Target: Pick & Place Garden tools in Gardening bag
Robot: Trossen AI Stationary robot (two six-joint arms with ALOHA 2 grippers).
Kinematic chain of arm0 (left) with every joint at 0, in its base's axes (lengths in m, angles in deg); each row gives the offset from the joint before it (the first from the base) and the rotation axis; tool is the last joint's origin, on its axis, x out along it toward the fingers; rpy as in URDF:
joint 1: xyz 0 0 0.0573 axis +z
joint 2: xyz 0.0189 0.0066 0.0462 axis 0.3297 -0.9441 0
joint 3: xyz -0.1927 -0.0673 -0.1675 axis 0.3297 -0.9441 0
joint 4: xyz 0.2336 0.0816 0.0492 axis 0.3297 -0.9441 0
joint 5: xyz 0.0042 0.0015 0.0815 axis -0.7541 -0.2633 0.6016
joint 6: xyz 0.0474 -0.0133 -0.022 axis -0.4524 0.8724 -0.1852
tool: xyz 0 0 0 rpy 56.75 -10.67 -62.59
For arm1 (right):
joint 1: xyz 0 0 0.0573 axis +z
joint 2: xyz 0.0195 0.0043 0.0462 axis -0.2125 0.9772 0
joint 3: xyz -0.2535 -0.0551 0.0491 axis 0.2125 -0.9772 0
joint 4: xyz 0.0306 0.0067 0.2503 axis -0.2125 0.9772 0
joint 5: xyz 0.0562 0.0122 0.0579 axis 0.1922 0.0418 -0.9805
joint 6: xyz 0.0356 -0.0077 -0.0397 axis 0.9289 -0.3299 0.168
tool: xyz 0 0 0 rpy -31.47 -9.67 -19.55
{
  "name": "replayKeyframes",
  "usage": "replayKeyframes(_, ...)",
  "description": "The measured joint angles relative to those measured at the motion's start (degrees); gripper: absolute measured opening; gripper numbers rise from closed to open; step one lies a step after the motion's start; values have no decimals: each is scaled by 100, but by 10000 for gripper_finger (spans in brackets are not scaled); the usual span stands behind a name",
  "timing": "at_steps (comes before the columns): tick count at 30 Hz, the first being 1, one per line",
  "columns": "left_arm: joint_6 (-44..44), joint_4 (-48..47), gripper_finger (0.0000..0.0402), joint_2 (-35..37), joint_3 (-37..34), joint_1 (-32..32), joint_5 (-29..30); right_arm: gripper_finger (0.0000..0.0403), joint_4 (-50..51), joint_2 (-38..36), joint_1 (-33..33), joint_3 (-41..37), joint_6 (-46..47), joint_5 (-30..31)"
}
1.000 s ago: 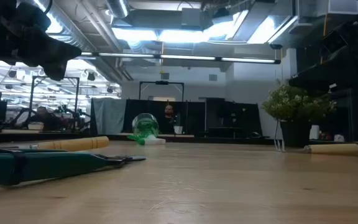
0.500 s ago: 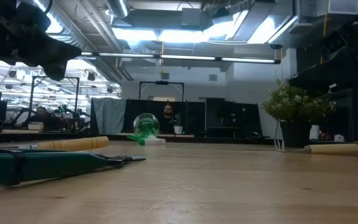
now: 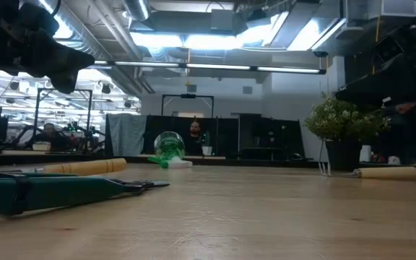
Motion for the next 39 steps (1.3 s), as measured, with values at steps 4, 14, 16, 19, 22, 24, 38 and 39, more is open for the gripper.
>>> replayKeyframes(4,1,0,12,0,-1,0,1,173,-1,0,-1,-1,0,-1)
replayKeyframes(14,0,0,12,0,-2,0,0,173,0,1,-1,-1,0,0)
replayKeyframes(16,2,0,11,0,-2,0,0,173,0,0,-1,0,0,-2)
replayKeyframes(19,0,1,10,-1,-1,0,1,173,-46,2,-1,0,0,-2)
replayKeyframes(22,0,0,13,0,0,0,0,173,-97,2,-1,0,0,-4)
replayKeyframes(24,0,0,13,-1,-1,0,1,173,-115,0,0,0,7,-7)
replayKeyframes(38,0,0,11,0,-2,0,0,173,-414,2,1,-2,1947,299)
replayKeyframes(39,0,0,10,0,-2,0,2,173,-414,2,1,0,1958,300)
